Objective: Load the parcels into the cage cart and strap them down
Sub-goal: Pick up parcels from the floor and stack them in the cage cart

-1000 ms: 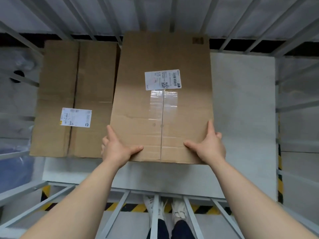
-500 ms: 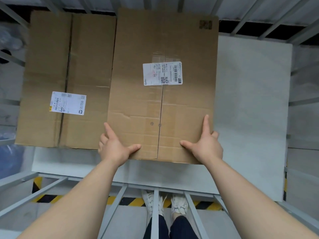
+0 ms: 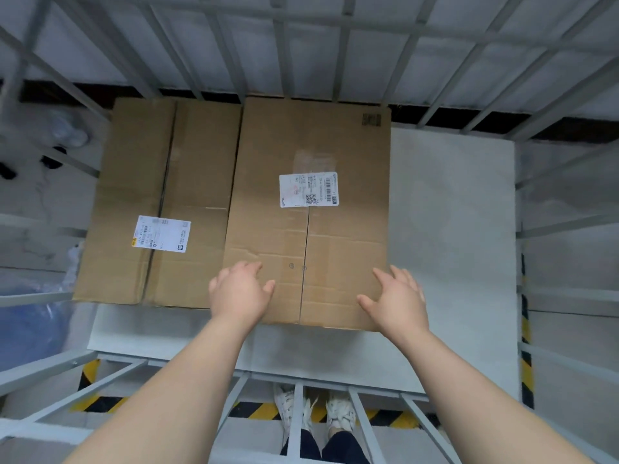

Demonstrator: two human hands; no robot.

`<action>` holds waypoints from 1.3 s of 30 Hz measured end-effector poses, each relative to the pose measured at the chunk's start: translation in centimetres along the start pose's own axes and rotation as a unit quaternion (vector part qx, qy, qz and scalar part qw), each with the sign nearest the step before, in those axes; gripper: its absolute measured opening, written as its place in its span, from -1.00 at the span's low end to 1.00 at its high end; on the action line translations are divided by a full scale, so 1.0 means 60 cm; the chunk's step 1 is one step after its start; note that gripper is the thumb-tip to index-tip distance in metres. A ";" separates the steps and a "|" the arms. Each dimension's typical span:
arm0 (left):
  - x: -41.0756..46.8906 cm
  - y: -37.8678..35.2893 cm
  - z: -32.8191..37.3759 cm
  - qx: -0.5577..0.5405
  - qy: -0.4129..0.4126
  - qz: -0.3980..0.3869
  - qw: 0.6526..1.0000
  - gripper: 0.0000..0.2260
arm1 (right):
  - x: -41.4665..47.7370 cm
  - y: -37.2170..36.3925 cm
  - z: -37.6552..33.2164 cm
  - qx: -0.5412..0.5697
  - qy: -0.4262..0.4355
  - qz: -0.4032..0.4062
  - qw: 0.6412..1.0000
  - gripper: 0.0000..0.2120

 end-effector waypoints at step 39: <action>-1.056 0.335 0.841 0.003 -0.657 0.020 0.753 -0.58 | -0.955 0.604 0.737 0.185 -0.390 0.375 0.821 -0.60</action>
Point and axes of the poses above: each hand's wrist, its own x-axis towards the middle knuckle, its own y-axis out of the back of the hand, z = x × y, the point moved 6 cm from there along x, towards the middle knuckle, and after that the axes turned 11 degrees about z, right-handed, at the moved point
